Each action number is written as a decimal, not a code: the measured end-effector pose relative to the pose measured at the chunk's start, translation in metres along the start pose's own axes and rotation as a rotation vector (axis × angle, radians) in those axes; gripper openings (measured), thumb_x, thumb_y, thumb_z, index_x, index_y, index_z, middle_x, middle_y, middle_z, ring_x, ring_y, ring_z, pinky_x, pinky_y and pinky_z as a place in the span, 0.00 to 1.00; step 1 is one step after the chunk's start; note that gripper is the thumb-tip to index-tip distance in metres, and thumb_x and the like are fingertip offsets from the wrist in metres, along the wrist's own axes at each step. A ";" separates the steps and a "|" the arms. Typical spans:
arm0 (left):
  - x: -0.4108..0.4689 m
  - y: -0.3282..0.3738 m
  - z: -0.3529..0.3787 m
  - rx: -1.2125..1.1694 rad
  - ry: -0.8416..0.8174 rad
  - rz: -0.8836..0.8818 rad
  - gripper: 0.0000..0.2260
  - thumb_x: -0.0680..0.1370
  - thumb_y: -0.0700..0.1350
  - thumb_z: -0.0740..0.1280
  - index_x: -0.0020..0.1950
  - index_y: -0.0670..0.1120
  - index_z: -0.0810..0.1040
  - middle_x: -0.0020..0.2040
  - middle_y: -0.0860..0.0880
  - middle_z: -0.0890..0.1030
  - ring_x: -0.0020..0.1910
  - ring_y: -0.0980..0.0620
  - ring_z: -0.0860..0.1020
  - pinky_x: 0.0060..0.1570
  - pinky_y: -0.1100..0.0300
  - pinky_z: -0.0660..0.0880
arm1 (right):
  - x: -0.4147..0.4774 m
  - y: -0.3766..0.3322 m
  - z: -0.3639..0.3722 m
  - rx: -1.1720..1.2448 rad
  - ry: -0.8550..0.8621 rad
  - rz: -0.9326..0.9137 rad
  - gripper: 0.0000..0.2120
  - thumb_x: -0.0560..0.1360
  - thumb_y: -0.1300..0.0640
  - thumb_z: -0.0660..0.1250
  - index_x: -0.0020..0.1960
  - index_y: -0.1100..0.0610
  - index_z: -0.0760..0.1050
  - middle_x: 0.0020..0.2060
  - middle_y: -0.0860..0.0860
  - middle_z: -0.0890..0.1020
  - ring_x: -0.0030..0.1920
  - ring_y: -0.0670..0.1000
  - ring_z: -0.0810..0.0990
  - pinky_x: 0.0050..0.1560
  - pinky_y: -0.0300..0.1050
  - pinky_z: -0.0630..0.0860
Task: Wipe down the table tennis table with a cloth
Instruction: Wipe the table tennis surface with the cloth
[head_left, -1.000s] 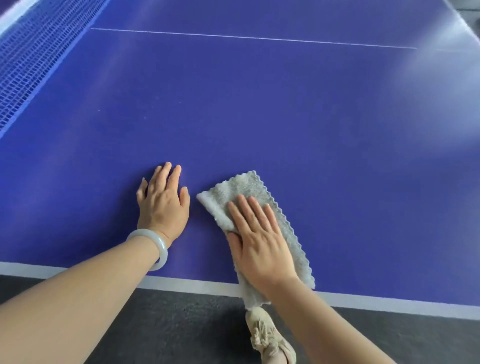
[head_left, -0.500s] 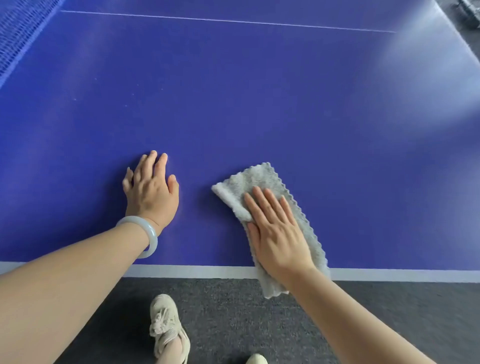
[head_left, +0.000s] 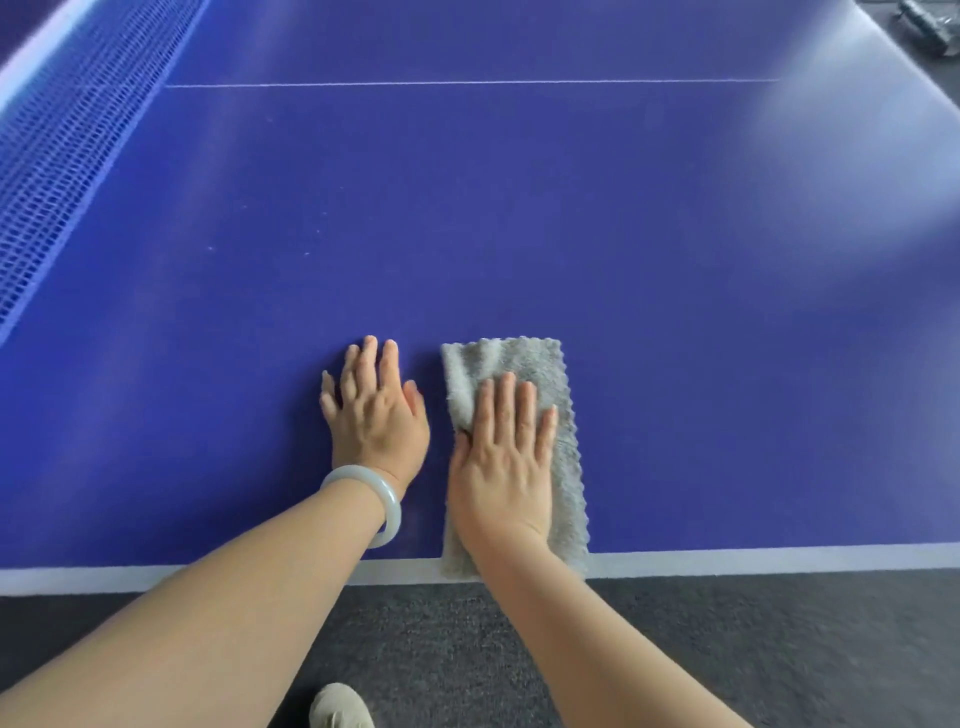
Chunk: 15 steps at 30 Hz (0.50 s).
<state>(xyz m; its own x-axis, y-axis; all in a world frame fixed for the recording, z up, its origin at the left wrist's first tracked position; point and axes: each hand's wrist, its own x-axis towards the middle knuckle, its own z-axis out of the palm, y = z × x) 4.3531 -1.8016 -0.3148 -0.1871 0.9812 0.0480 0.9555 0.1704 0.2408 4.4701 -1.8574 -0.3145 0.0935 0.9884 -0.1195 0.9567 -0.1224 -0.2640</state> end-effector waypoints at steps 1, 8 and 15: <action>0.000 0.000 -0.001 -0.016 -0.005 -0.002 0.24 0.82 0.48 0.55 0.78 0.48 0.60 0.80 0.48 0.57 0.79 0.48 0.53 0.76 0.44 0.47 | 0.002 -0.013 0.003 0.008 -0.019 -0.027 0.30 0.81 0.47 0.35 0.80 0.56 0.34 0.79 0.54 0.36 0.78 0.56 0.32 0.77 0.60 0.32; -0.001 -0.025 -0.027 -0.391 -0.056 0.133 0.17 0.83 0.39 0.56 0.72 0.44 0.72 0.74 0.47 0.68 0.76 0.47 0.61 0.76 0.48 0.49 | 0.005 -0.022 0.008 0.058 0.031 -0.028 0.30 0.81 0.45 0.37 0.81 0.52 0.42 0.81 0.49 0.43 0.79 0.49 0.35 0.78 0.54 0.34; -0.023 -0.191 -0.070 0.023 0.027 0.340 0.23 0.82 0.49 0.50 0.69 0.39 0.74 0.69 0.42 0.74 0.70 0.42 0.71 0.72 0.41 0.62 | 0.002 -0.026 0.005 0.035 0.063 -0.003 0.30 0.81 0.46 0.39 0.81 0.51 0.50 0.81 0.47 0.50 0.80 0.48 0.42 0.79 0.50 0.37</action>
<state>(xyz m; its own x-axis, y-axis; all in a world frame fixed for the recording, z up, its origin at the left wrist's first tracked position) 4.1593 -1.8634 -0.2938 0.1377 0.9794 0.1479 0.9689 -0.1641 0.1850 4.4441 -1.8527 -0.3123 0.1090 0.9923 -0.0590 0.9469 -0.1218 -0.2976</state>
